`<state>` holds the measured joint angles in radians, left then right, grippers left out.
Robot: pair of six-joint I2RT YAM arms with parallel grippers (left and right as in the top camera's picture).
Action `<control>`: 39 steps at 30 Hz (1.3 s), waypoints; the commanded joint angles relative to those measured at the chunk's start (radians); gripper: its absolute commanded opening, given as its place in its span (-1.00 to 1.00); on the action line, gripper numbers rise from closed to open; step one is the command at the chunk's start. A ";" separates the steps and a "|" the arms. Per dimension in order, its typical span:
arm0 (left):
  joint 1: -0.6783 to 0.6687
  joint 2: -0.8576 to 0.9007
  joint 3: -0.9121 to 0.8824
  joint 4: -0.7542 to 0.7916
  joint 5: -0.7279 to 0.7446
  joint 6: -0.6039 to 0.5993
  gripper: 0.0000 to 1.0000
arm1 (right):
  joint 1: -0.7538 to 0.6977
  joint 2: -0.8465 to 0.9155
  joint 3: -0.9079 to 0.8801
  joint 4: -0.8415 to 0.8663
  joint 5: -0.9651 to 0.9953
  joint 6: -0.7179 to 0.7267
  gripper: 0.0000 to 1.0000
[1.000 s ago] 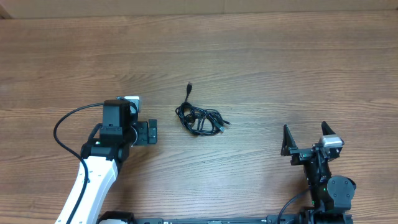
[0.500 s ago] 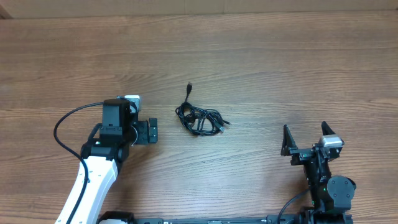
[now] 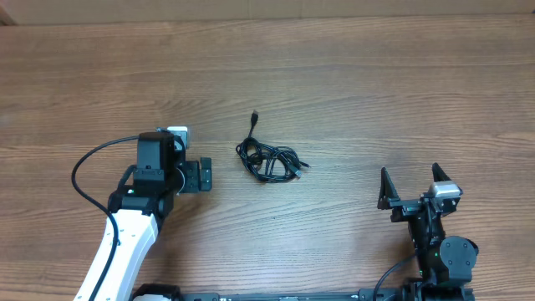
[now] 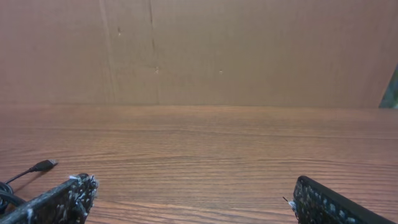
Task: Untangle cables
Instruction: 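Move the left gripper forward toward the black cable bundle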
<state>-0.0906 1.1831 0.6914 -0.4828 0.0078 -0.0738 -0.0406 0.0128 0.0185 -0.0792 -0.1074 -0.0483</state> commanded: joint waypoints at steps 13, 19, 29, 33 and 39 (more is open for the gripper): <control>0.005 -0.001 0.032 -0.004 0.012 0.014 1.00 | -0.006 -0.009 -0.010 0.004 -0.003 -0.002 1.00; 0.005 -0.001 0.033 -0.005 0.013 0.014 0.99 | -0.006 -0.009 -0.010 0.004 -0.003 -0.002 1.00; 0.005 -0.002 0.060 -0.045 0.056 0.014 0.99 | -0.006 -0.009 -0.010 0.004 -0.003 -0.002 1.00; 0.005 -0.002 0.080 -0.076 0.146 0.014 0.98 | -0.006 -0.009 -0.010 0.004 -0.003 -0.002 1.00; 0.005 -0.001 0.084 -0.111 0.189 0.027 0.99 | -0.006 -0.009 -0.010 0.004 -0.003 -0.002 1.00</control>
<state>-0.0906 1.1831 0.7490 -0.5823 0.1417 -0.0731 -0.0406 0.0128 0.0185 -0.0792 -0.1074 -0.0486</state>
